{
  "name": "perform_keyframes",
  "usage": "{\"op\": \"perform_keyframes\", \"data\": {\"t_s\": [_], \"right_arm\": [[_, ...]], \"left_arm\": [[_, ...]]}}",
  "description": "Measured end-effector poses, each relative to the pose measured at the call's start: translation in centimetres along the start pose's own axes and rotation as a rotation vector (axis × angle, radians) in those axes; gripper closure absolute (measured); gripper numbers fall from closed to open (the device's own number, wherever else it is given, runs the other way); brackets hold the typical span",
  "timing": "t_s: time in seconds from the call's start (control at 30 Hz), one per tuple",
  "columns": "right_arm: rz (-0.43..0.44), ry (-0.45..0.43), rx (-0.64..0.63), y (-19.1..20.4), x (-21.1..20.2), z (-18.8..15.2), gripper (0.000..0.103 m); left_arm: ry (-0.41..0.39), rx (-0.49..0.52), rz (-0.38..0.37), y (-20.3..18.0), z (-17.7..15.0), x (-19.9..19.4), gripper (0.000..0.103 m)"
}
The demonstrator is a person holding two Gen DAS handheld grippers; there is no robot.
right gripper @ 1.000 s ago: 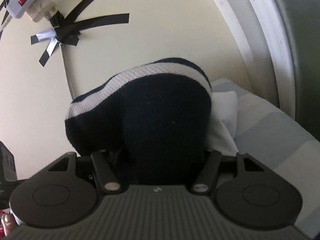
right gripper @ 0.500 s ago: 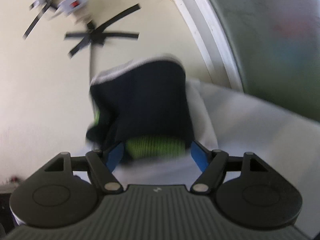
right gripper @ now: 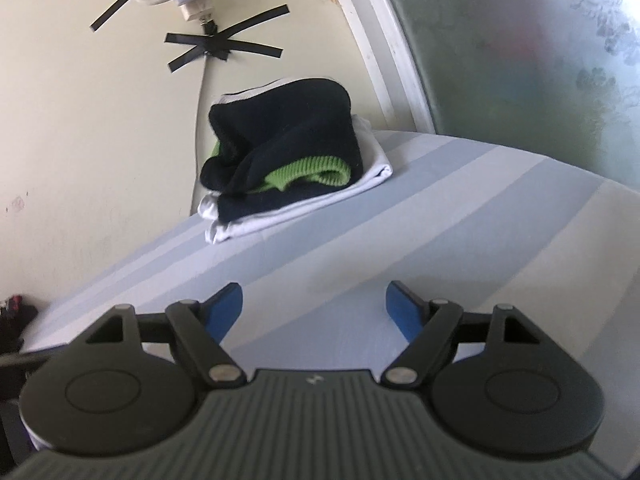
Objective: Fold small clothes
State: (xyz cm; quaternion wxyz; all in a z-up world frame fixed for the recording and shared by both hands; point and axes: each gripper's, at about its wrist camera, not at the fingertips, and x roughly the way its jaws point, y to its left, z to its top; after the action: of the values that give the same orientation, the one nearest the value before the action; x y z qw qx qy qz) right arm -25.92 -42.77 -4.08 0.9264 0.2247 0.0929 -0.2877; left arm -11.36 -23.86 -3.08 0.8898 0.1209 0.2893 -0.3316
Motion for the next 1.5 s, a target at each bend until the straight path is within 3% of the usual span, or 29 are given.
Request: {"op": "perform_keyframes", "data": {"t_s": [0.27, 0.9, 1.27, 1.5], "right_arm": [[-0.020, -0.003, -0.015, 0.6, -0.6, -0.9, 0.021], [-0.028, -0.037, -0.006, 0.6, -0.9, -1.0, 0.019], [-0.068, -0.077, -0.052, 1.4, -1.5, -1.2, 0.017], [-0.059, -0.142, -0.082, 3.0, -1.5, -1.0, 0.012]], "left_arm": [[-0.036, 0.037, -0.008, -0.3, -0.3, -0.9, 0.000], [-0.023, 0.033, -0.027, -0.4, -0.2, -0.7, 0.000], [-0.081, 0.044, -0.012, -0.4, -0.3, -1.3, 0.000], [-0.138, 0.031, 0.041, 0.6, 0.1, -1.7, 0.000]]}}
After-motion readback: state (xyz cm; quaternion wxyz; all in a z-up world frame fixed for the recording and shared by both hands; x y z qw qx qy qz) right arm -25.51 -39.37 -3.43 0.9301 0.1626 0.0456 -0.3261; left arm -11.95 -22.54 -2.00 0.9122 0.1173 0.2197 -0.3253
